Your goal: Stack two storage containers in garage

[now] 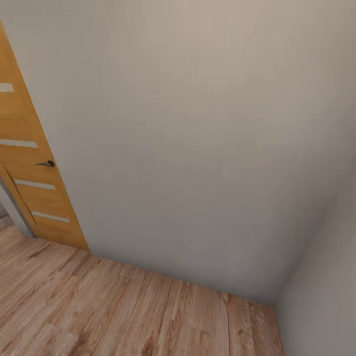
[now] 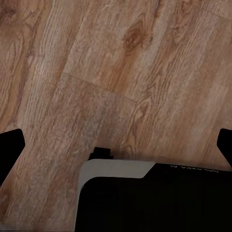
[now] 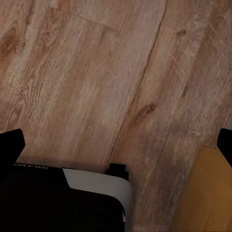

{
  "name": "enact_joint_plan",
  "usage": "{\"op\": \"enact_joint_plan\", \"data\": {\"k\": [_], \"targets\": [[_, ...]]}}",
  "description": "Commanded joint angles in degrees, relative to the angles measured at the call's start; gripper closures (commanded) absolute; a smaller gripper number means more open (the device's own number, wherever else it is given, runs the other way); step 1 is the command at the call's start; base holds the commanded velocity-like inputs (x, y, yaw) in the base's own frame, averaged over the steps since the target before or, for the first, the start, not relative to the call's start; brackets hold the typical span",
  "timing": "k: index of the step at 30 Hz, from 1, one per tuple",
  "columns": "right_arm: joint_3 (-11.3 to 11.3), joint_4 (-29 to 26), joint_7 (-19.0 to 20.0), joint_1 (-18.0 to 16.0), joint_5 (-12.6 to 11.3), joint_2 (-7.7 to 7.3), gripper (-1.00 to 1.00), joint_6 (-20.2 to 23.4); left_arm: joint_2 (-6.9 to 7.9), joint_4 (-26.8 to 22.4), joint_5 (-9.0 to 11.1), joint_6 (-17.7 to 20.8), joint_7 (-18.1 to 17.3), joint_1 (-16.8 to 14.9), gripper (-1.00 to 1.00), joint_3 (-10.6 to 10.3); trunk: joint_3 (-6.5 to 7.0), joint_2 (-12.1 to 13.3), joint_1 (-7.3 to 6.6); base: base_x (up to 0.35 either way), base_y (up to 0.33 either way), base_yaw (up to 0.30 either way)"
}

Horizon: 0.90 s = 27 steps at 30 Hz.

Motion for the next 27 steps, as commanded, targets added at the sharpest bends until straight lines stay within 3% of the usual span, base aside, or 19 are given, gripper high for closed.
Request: {"op": "enact_joint_plan", "data": {"k": [1,8,27], "targets": [[-0.41,0.20,0.07,-0.10,0.59,-0.04,-1.00,-0.43,-0.01,0.27,0.12,-0.43,0.07,-0.13,-1.00,0.32,-0.13,-0.13,0.04,0.000,0.000,0.273],[-0.41,0.23,0.07,-0.10,0.59,-0.04,-1.00,-0.43,0.08,0.28,0.10,-0.43,0.07,-0.13,-1.00,0.32,-0.13,-0.13,0.04,0.057,0.017,0.273],[-0.41,0.22,0.07,-0.10,0.59,-0.04,-1.00,-0.42,0.33,0.28,0.14,-0.43,0.07,-0.13,-1.00,0.32,-0.13,-0.13,0.04,0.280,0.113,0.273]]}}
